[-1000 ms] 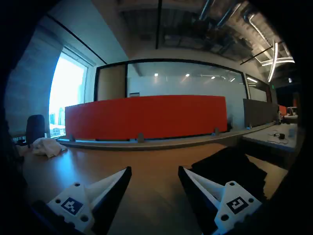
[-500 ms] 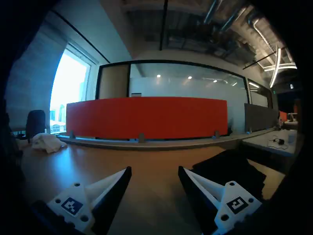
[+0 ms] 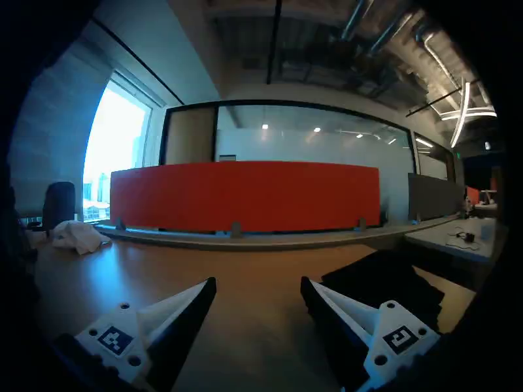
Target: Fold towel
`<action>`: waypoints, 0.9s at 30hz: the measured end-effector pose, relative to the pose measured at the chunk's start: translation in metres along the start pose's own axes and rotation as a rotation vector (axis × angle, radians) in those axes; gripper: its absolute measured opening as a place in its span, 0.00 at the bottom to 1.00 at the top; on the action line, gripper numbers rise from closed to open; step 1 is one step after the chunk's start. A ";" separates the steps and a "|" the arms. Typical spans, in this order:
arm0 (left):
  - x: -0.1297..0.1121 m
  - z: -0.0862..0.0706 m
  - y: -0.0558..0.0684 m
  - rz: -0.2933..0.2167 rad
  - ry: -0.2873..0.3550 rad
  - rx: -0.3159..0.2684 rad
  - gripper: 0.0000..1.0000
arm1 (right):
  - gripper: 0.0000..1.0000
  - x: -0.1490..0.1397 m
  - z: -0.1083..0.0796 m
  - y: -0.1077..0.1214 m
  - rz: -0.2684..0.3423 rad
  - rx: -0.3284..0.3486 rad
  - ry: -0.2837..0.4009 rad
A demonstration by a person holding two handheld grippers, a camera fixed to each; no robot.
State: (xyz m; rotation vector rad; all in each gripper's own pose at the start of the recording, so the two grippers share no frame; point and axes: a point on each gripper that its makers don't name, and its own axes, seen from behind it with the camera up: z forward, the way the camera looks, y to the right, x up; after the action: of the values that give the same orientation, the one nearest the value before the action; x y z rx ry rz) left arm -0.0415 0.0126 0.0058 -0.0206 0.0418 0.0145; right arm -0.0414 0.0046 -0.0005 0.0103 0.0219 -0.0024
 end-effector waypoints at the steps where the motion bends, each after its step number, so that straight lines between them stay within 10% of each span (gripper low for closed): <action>1: 0.000 0.000 0.000 0.000 0.000 0.000 0.92 | 1.00 0.000 0.000 0.000 0.000 0.000 0.000; 27: 0.003 -0.001 0.000 0.000 -0.001 0.000 0.92 | 1.00 -0.001 0.000 0.000 0.001 0.000 0.000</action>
State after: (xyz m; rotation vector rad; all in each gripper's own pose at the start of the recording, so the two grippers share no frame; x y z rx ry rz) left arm -0.0388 0.0125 0.0048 -0.0206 0.0410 0.0147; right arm -0.0421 0.0048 -0.0008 0.0102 0.0218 -0.0013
